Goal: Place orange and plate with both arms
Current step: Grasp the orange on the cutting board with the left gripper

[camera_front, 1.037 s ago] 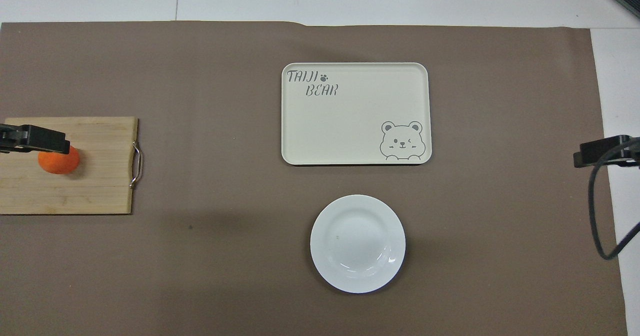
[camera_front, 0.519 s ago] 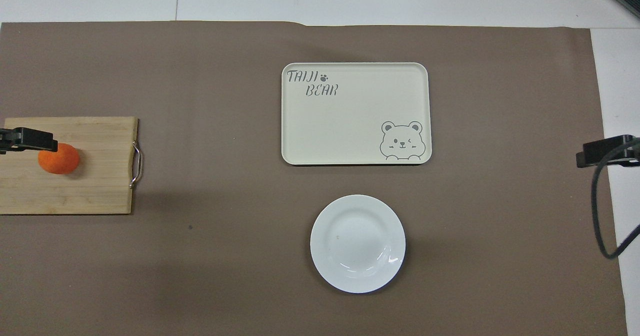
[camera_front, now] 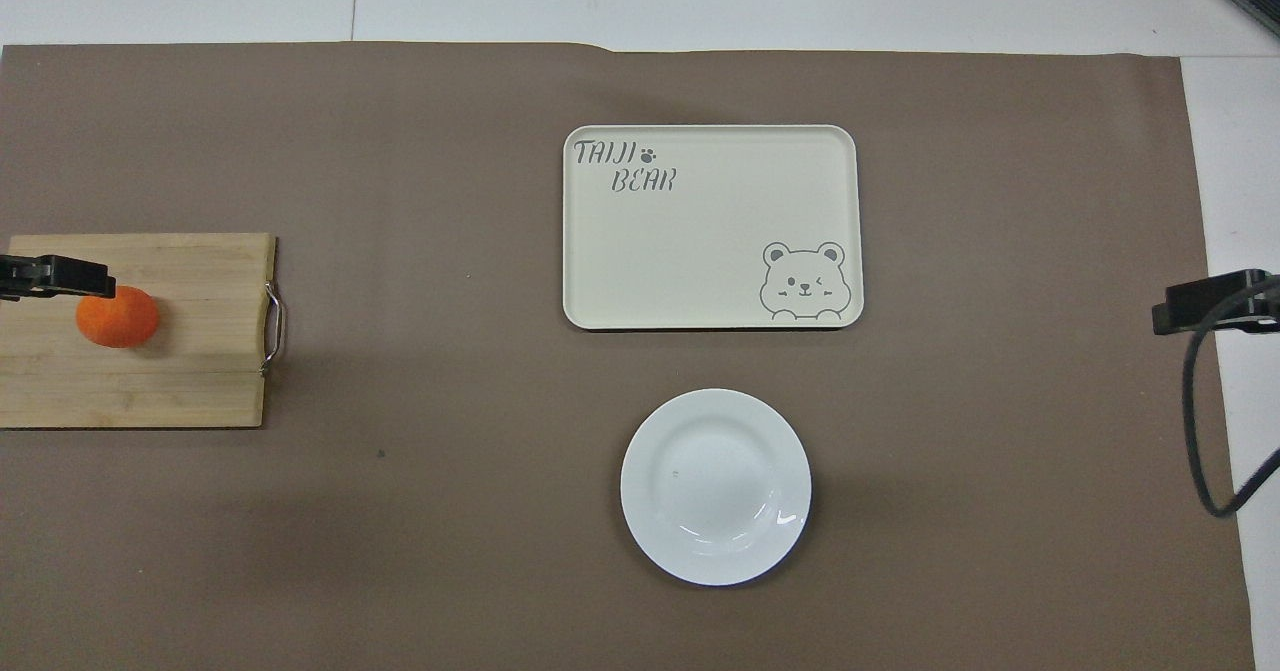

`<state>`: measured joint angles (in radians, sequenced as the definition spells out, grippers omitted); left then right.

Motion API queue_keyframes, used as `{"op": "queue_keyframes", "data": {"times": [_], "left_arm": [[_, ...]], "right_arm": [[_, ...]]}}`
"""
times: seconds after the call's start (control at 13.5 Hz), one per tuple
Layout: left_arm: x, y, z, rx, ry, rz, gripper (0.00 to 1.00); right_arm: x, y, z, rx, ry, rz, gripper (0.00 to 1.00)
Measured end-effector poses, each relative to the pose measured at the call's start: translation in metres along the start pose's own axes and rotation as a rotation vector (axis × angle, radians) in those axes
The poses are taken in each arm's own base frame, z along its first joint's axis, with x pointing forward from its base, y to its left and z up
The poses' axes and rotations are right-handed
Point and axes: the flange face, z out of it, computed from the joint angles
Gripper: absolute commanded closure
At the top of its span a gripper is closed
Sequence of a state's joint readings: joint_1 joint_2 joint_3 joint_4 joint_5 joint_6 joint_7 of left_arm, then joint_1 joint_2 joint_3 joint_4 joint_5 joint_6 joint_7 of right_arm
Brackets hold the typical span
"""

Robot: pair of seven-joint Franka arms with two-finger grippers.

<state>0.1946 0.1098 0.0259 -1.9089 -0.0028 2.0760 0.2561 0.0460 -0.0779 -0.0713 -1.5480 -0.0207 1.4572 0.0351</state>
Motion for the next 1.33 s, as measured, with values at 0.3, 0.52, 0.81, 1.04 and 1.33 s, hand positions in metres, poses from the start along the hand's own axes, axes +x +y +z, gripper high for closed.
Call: {"op": "queue_keyframes", "data": {"times": [0.3, 0.52, 0.81, 1.04, 1.33], "left_arm": [[0.001, -0.011, 0.04, 0.009, 0.024, -0.003, 0.0], [0.004, -0.017, 0.071, 0.014, 0.033, -0.011, 0.0], [0.006, -0.021, 0.101, 0.019, 0.045, -0.017, 0.0], [0.005, -0.02, 0.105, 0.018, 0.044, -0.015, 0.0], [0.001, -0.019, 0.111, 0.014, 0.032, -0.014, 0.0]], "right_arm": [[0.0, 0.0, 0.0, 0.0, 0.0, 0.0, 0.0], [-0.001, 0.0, 0.001, 0.0, -0.003, 0.0, 0.0], [-0.001, 0.001, 0.002, 0.0, -0.005, 0.002, 0.0], [-0.001, 0.002, 0.002, 0.0, -0.005, 0.003, 0.0], [-0.001, 0.002, 0.002, 0.0, -0.005, 0.003, 0.0]]}}
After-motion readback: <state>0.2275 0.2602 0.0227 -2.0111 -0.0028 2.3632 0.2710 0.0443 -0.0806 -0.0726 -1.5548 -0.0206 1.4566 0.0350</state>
